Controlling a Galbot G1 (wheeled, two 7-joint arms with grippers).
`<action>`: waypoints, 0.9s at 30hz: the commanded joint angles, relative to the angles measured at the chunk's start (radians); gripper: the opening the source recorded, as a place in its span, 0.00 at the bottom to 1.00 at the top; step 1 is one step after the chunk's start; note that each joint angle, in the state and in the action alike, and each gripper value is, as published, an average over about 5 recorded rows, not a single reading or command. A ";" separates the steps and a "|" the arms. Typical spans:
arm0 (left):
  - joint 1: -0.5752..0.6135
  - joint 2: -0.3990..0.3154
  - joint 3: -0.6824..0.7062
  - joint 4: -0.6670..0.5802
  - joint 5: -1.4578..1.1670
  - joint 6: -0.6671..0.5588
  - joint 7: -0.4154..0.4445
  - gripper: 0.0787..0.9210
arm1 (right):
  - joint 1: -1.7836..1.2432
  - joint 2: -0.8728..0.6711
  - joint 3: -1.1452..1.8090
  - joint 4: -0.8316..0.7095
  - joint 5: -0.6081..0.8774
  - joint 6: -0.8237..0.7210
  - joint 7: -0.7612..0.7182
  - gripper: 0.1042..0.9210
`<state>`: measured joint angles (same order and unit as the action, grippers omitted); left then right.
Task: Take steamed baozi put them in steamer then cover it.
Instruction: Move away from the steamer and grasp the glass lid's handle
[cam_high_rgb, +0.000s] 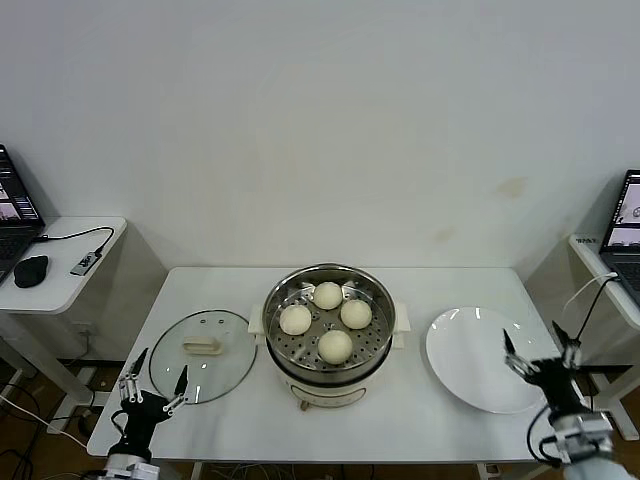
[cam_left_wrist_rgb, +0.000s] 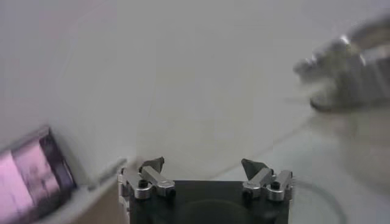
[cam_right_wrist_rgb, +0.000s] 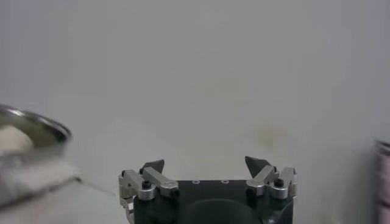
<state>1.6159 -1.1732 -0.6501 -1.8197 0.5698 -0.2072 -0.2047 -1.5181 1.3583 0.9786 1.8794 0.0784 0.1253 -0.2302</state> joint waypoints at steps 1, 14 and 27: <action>-0.141 0.113 0.030 0.189 0.510 -0.032 -0.003 0.88 | -0.116 0.145 0.115 -0.001 -0.070 0.037 0.061 0.88; -0.393 0.155 0.169 0.385 0.534 -0.027 0.001 0.88 | -0.151 0.205 0.128 0.022 -0.083 0.055 0.069 0.88; -0.479 0.157 0.235 0.497 0.533 -0.027 -0.008 0.88 | -0.167 0.220 0.136 0.025 -0.086 0.061 0.071 0.88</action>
<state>1.2383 -1.0273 -0.4679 -1.4299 1.0616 -0.2333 -0.2075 -1.6702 1.5545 1.1012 1.9053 0.0000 0.1820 -0.1638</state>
